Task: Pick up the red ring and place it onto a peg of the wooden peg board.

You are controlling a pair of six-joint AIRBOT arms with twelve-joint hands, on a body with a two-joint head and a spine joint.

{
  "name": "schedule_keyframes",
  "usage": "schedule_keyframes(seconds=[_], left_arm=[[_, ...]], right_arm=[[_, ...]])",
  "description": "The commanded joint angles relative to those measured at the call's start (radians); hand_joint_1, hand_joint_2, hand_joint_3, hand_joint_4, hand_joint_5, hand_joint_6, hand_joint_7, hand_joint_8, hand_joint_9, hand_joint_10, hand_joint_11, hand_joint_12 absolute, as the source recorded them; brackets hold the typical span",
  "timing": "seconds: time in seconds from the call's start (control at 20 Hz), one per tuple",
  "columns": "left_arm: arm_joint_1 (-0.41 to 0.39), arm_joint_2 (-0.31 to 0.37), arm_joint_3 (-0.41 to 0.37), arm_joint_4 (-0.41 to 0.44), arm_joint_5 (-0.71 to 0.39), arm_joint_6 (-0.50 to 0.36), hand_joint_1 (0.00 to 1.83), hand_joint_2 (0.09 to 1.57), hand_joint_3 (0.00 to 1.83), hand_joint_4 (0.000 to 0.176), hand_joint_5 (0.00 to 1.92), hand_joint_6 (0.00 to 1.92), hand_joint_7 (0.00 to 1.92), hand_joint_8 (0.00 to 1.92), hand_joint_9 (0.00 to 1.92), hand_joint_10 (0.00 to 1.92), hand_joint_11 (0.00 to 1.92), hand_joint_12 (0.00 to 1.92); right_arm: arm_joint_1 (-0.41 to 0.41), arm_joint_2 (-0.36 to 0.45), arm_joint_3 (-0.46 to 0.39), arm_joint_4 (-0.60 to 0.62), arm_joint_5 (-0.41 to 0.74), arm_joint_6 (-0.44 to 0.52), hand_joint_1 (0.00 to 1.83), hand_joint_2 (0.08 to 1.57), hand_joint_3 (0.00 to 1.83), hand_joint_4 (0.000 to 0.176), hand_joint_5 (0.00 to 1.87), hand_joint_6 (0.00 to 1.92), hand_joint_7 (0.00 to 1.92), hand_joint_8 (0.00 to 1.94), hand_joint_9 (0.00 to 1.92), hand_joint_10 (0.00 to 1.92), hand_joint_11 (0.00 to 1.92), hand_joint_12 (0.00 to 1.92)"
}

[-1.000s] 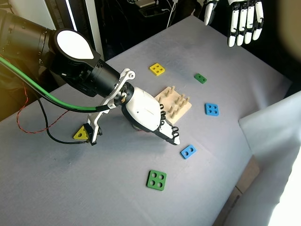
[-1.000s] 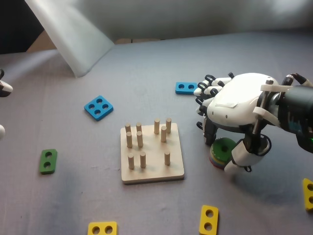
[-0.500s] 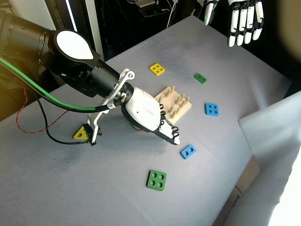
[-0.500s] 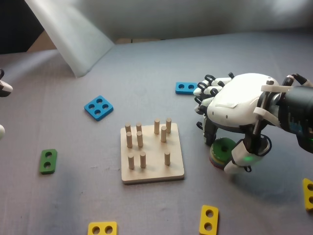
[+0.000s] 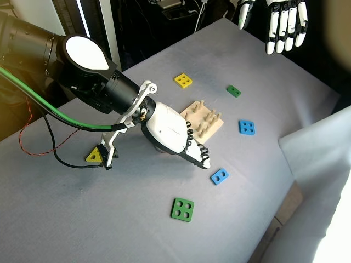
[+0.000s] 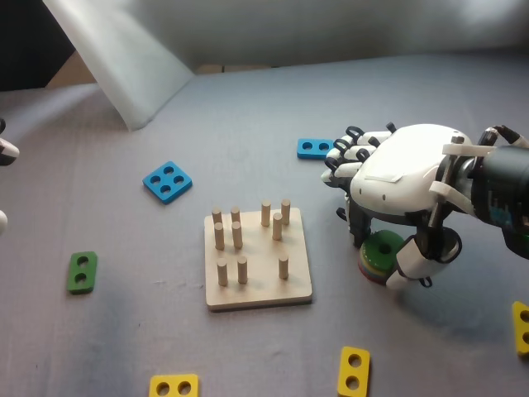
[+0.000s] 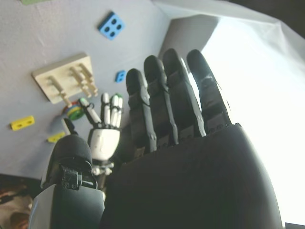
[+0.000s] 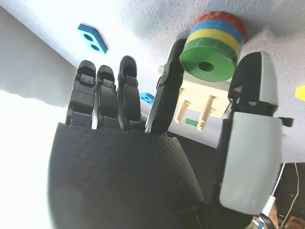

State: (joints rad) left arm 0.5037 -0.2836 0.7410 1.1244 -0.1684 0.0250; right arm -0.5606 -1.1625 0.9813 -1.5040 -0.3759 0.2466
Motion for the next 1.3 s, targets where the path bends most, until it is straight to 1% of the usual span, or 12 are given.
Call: schedule_keyframes(seconds=[0.0, 0.1, 0.2, 0.4, 0.55, 0.65, 0.7, 0.75, 0.8, 0.9, 1.2, 1.25], left_arm=[[-0.009, 0.006, 0.007, -0.011, -0.025, 0.0, 0.0, 1.26, 0.0, 0.0, 0.51, 0.0, 0.5, 0.0, 0.38, 0.0, 0.0, 0.67], [-0.009, 0.006, 0.007, -0.011, -0.025, 0.0, 0.0, 1.26, 0.0, 0.0, 0.51, 0.0, 0.5, 0.0, 0.37, 0.0, 0.0, 0.66], [-0.009, 0.007, 0.008, -0.01, -0.025, 0.0, 0.0, 1.25, 0.0, 0.0, 0.53, 0.01, 0.51, 0.01, 0.38, 0.01, 0.0, 0.7], [-0.009, 0.008, 0.008, -0.01, -0.025, 0.0, 0.0, 1.26, 0.0, 0.0, 0.53, 0.01, 0.51, 0.0, 0.38, 0.0, 0.0, 0.69], [-0.009, 0.008, 0.009, -0.01, -0.025, 0.0, 0.0, 1.25, 0.0, 0.0, 0.53, 0.0, 0.51, 0.0, 0.38, 0.0, 0.0, 0.66], [-0.009, 0.01, 0.01, -0.011, -0.025, 0.0, 0.0, 1.25, 0.0, 0.0, 0.53, 0.0, 0.51, 0.0, 0.38, 0.0, 0.0, 0.66], [-0.01, 0.01, 0.011, -0.011, -0.025, 0.0, 0.0, 1.25, 0.0, 0.0, 0.53, 0.0, 0.51, 0.0, 0.37, 0.0, 0.0, 0.66], [-0.01, 0.01, 0.011, -0.011, -0.025, 0.0, 0.0, 1.25, 0.0, 0.0, 0.52, 0.0, 0.51, 0.0, 0.37, 0.0, 0.0, 0.64], [-0.01, 0.01, 0.012, -0.011, -0.025, 0.0, 0.0, 1.25, 0.0, 0.0, 0.53, 0.0, 0.51, 0.0, 0.38, 0.0, 0.0, 0.67], [-0.01, 0.01, 0.013, -0.011, -0.027, 0.0, 0.0, 1.25, 0.0, 0.0, 0.53, 0.0, 0.51, 0.0, 0.38, 0.0, 0.0, 0.68], [-0.01, 0.01, 0.014, -0.011, -0.028, 0.0, 0.0, 1.25, 0.0, 0.0, 0.53, 0.0, 0.51, 0.0, 0.38, 0.0, 0.0, 0.67], [-0.01, 0.01, 0.014, -0.011, -0.028, 0.0, 0.0, 1.25, 0.0, 0.0, 0.53, 0.0, 0.51, 0.0, 0.37, 0.0, 0.0, 0.67]], right_arm=[[-0.002, 0.003, 0.004, -0.022, -0.014, -0.007, 1.1, 0.99, 0.0, 0.176, 1.29, 0.45, 0.18, 0.0, 0.04, 0.01, 0.0, 0.0], [-0.002, 0.003, 0.004, -0.022, -0.014, -0.007, 1.11, 0.98, 0.0, 0.176, 1.34, 0.37, 0.22, 0.0, 0.01, 0.0, 0.0, 0.0], [-0.002, 0.003, 0.004, -0.022, -0.014, -0.007, 1.11, 0.97, 0.0, 0.176, 1.34, 0.36, 0.23, 0.0, 0.03, 0.02, 0.0, 0.0], [-0.001, 0.004, 0.003, -0.022, -0.014, -0.008, 1.1, 0.98, 0.0, 0.176, 1.34, 0.36, 0.27, 0.01, 0.04, 0.02, 0.0, 0.0], [0.005, 0.007, 0.003, -0.022, -0.013, -0.008, 1.1, 0.99, 0.0, 0.176, 1.29, 0.45, 0.28, 0.0, 0.02, 0.0, 0.0, 0.0], [0.017, 0.011, 0.002, -0.022, -0.009, -0.009, 1.08, 1.0, 0.0, 0.176, 1.25, 0.54, 0.27, 0.0, 0.02, 0.0, 0.0, 0.0], [0.022, 0.013, 0.001, -0.022, -0.008, -0.012, 1.08, 1.0, 0.0, 0.176, 1.24, 0.55, 0.27, 0.0, 0.03, 0.0, 0.0, 0.0], [0.028, 0.015, -0.001, -0.022, -0.008, -0.017, 1.08, 1.0, 0.0, 0.176, 1.24, 0.55, 0.27, 0.0, 0.04, 0.01, 0.0, 0.0], [0.037, 0.019, -0.006, -0.022, -0.007, -0.029, 1.08, 1.0, 0.0, 0.176, 1.24, 0.55, 0.25, 0.0, 0.04, 0.01, 0.0, 0.0], [0.053, 0.029, -0.016, -0.022, 0.006, -0.035, 1.09, 0.99, 0.0, 0.176, 1.27, 0.51, 0.24, 0.0, 0.04, 0.0, 0.0, 0.0], [0.111, 0.039, -0.033, -0.022, 0.026, -0.073, 1.09, 1.0, 0.0, 0.176, 1.25, 0.54, 0.27, 0.0, 0.04, 0.0, 0.0, 0.0], [0.123, 0.039, -0.033, -0.022, 0.035, -0.078, 1.09, 0.99, 0.0, 0.176, 1.27, 0.5, 0.28, 0.0, 0.05, 0.0, 0.0, 0.0]])
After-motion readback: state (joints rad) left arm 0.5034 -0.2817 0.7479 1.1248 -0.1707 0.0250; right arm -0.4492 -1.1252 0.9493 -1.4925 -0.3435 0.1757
